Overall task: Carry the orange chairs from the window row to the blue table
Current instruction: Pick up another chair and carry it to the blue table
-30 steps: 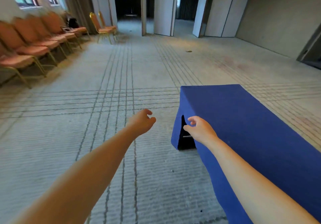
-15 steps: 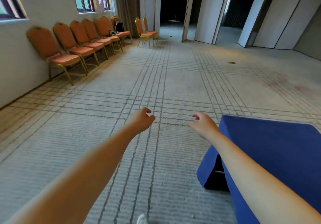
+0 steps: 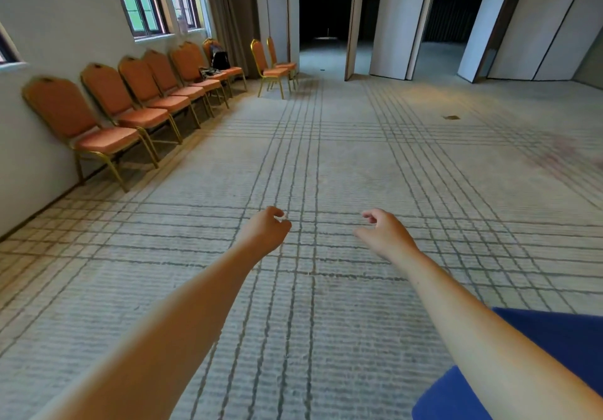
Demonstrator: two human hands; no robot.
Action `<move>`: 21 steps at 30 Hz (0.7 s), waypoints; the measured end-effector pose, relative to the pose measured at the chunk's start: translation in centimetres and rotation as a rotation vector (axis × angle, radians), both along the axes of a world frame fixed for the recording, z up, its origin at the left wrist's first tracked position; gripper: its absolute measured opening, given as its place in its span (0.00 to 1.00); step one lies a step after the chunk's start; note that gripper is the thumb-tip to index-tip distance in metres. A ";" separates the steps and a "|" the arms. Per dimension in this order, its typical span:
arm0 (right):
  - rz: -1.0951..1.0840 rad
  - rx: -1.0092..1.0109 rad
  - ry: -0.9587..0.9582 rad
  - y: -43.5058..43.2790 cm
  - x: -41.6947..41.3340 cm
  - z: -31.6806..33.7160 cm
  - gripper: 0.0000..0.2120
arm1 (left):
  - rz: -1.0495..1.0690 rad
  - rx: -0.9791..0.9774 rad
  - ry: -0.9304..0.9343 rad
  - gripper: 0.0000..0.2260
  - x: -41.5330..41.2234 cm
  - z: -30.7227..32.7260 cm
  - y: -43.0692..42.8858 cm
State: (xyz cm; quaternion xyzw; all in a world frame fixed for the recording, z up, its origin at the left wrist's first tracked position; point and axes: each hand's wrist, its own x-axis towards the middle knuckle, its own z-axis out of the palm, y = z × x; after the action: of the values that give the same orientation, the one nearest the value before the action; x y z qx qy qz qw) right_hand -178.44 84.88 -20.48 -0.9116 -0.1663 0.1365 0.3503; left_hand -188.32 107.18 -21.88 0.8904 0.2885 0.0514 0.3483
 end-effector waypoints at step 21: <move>0.170 -0.056 -0.062 28.6 49.2 3.4 0.28 | 0.105 0.042 -0.001 0.21 46.6 3.1 26.9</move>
State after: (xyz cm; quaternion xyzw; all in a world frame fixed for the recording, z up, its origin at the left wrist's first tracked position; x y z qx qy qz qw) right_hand -129.23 113.51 -17.05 -0.9074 -0.2499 0.1423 0.3066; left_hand -141.74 134.07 -18.78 0.8812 0.3334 0.0759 0.3266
